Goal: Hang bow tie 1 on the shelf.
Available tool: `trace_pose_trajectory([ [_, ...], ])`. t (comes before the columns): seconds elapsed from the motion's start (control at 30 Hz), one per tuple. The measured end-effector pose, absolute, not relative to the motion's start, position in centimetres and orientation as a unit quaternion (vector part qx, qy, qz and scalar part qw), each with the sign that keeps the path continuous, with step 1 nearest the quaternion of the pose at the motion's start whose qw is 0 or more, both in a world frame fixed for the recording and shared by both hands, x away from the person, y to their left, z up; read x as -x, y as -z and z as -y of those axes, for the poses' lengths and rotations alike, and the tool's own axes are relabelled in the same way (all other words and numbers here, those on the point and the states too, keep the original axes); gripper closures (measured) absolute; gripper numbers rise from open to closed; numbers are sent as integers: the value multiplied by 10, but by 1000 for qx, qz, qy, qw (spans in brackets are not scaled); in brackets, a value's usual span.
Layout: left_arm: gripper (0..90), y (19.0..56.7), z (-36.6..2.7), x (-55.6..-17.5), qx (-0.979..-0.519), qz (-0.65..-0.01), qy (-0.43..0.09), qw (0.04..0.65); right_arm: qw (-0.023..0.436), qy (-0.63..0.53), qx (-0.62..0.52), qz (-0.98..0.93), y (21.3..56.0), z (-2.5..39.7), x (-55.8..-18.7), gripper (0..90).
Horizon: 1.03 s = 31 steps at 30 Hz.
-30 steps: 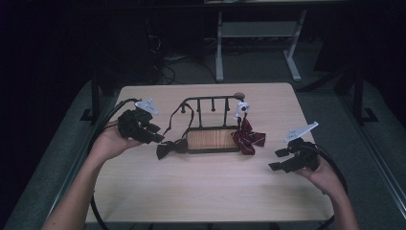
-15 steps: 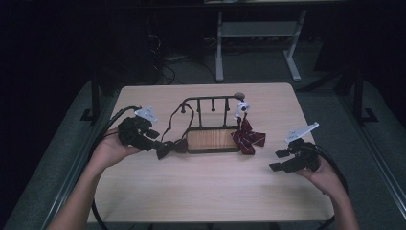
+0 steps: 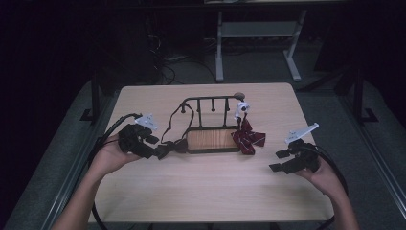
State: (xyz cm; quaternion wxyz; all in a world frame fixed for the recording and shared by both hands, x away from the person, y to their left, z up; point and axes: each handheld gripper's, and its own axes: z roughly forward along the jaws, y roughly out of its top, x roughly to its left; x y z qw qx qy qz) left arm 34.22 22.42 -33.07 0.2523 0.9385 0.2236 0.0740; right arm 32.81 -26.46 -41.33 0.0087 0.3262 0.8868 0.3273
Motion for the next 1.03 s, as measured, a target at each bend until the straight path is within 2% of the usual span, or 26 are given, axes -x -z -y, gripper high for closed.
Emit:
trace_pose_trajectory([
  [1.03, 409, 354, -231, -316, -936, -221, -80, 263, 11, -335, -326, -884, 415, 265, -325, 331],
])
